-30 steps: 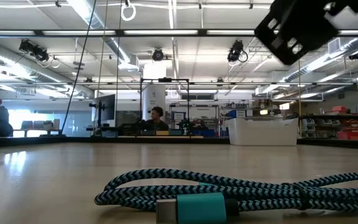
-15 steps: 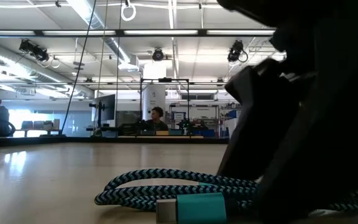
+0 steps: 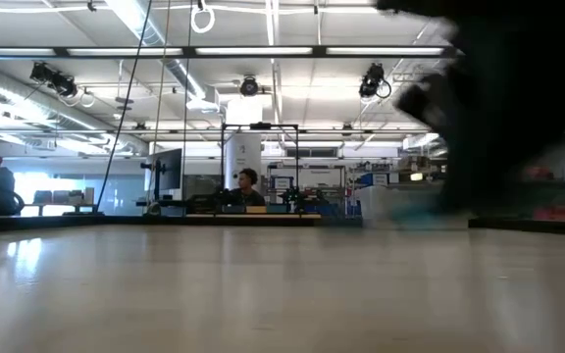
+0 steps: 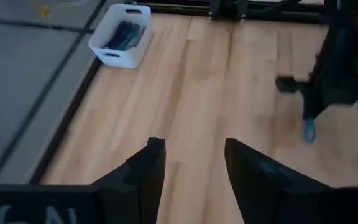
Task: Pick and place USB-C Cables
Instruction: Put the light blue charger cable into the bin
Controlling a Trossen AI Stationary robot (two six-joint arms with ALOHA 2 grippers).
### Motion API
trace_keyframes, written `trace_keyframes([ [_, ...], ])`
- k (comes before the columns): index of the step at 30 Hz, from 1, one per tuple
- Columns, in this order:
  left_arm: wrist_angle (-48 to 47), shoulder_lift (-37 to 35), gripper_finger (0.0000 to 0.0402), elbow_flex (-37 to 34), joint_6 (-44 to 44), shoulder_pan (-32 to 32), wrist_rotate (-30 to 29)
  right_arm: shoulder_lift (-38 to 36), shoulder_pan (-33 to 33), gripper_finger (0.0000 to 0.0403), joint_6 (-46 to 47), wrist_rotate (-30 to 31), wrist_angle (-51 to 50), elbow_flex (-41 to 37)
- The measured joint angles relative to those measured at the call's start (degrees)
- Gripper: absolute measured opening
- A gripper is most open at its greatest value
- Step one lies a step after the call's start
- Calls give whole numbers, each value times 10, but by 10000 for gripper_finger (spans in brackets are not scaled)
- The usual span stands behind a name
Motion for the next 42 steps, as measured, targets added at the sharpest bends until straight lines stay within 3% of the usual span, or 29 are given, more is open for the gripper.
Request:
trace_keyframes([
  [5,5,-18,172,0,113,46,-2,-151,-92,20,-48,35,-163,5],
  [9,32,-26,172,0,210,104,-59,-264,-212,20,-126,53,-272,5],
  [12,65,-35,172,0,267,147,-71,-327,-327,20,-243,51,-315,2],
  [16,109,-39,172,0,300,188,-69,-370,-500,20,-414,-14,-314,-4],
  [22,134,-40,172,0,294,228,-65,-341,-746,20,-634,-121,-319,-4],
  [27,158,-33,172,0,261,254,-63,-270,-869,20,-739,-206,-321,-4],
  [35,235,-15,172,0,205,296,-64,-154,-905,20,-798,-312,-285,-4],
  [40,269,-1,172,-1,184,313,-64,-105,-903,23,-795,-324,-284,-4],
  [42,293,6,172,0,183,317,-64,-93,-905,41,-782,-324,-279,-4],
])
